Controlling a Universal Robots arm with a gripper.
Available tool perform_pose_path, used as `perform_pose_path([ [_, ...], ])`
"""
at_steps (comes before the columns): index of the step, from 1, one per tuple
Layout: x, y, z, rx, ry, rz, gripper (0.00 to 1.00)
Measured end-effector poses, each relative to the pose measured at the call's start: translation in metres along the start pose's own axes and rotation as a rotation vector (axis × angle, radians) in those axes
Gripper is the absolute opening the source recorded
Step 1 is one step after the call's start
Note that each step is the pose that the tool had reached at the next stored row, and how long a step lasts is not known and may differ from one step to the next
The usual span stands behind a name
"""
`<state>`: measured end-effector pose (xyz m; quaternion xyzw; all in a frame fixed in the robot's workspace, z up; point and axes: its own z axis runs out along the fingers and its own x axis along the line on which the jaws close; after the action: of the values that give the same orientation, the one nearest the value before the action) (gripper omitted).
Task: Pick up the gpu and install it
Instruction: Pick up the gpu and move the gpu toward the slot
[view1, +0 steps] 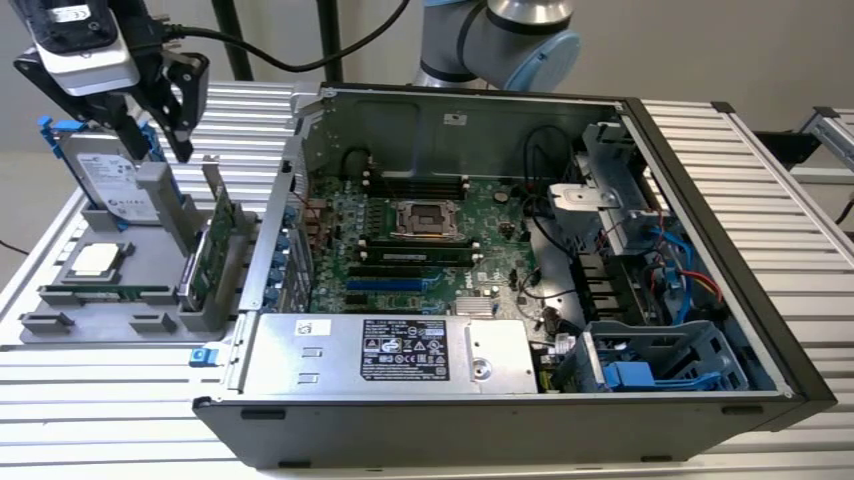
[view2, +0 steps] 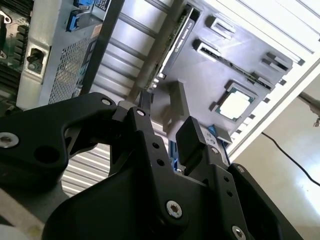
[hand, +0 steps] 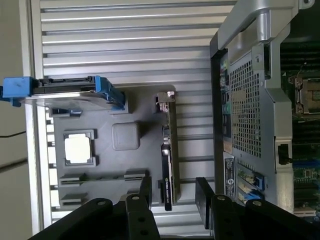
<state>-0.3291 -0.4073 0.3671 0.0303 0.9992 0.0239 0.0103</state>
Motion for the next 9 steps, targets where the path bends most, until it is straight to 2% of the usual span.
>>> perform_pose_path([
  [9,0.0001,-0.0005,0.0053,-0.0001,-0.0001,0.000,1.00],
])
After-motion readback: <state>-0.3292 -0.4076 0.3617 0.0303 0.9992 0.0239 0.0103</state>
